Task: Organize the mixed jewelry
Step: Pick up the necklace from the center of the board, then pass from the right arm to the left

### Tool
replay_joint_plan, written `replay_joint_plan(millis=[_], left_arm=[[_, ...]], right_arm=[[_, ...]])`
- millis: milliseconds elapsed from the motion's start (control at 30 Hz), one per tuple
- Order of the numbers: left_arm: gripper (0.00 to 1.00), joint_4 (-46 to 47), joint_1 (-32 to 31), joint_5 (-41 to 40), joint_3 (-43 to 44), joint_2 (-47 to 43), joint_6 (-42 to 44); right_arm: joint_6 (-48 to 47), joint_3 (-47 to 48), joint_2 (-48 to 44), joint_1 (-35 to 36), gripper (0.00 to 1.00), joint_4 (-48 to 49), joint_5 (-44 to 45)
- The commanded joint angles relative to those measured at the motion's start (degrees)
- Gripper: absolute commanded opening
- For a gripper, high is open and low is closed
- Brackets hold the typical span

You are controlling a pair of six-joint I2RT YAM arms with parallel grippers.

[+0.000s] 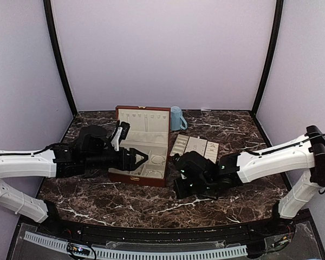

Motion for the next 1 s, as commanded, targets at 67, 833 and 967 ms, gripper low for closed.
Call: replay_joint_plan(millis=[67,833,967], left_arm=[[0.72,12.5,0.33,7.5,-6.22,-1.65,5.77],[0.54,29.5,-3.45,22.83,-7.88,10.16,13.05],[0.48,30.61,-4.88,21.87,-7.39,11.42,12.6]], right_arm=[[1.18,-4.28,-5.87,-3.77,0.0,9.82,-7.65],[0.48,-9.69,-16.91,-11.69,0.0,26.76,-30.24],[1.06,-9.78,-17.52,-11.7,0.0,27.85,-31.34]])
